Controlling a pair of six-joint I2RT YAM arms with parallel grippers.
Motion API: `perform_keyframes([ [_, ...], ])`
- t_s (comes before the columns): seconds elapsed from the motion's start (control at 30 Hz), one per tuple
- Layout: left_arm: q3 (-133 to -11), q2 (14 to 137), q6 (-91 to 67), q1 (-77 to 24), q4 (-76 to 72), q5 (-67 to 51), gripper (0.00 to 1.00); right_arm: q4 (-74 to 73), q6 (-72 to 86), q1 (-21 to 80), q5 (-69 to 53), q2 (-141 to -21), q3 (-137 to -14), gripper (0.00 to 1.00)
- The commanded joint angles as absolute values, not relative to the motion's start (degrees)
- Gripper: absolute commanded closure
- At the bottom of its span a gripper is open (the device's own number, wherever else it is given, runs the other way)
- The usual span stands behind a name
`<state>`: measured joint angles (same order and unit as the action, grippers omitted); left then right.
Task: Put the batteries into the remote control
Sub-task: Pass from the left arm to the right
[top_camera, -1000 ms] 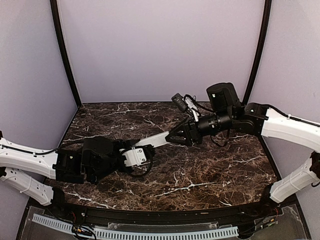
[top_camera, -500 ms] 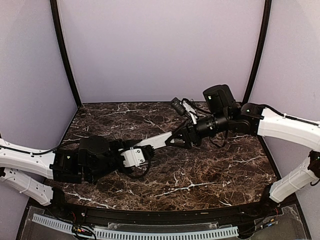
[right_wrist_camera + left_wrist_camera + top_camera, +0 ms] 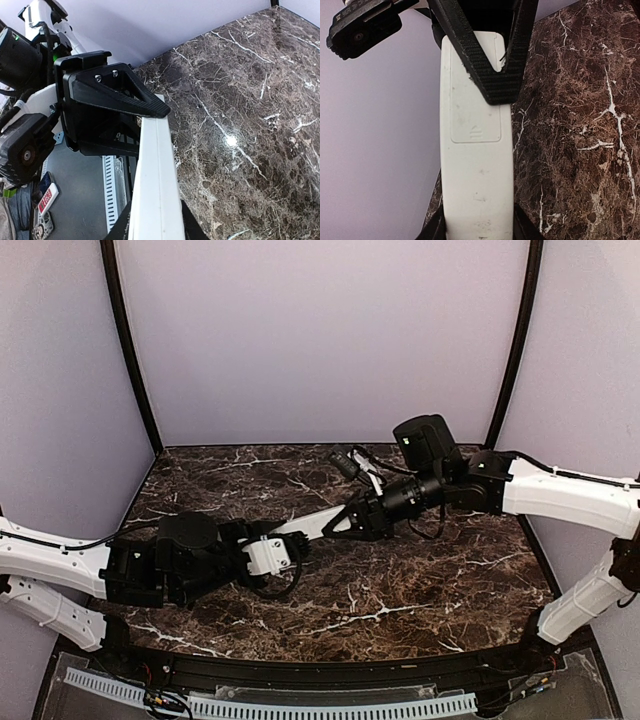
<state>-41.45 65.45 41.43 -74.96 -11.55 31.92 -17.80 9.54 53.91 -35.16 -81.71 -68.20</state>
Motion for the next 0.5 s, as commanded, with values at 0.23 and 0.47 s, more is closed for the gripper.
perform_keyframes([
  [0.23, -41.05, 64.87, 40.71, -75.23, -13.9, 31.07, 1.0, -15.29, 9.76, 55.02, -37.12, -81.65, -69.21, 0.61],
  [0.47, -40.91, 64.55, 40.19, -75.23, -13.46, 30.84, 1.0, -14.91, 9.86, 55.02, -36.65, -82.56, -70.2, 0.61],
])
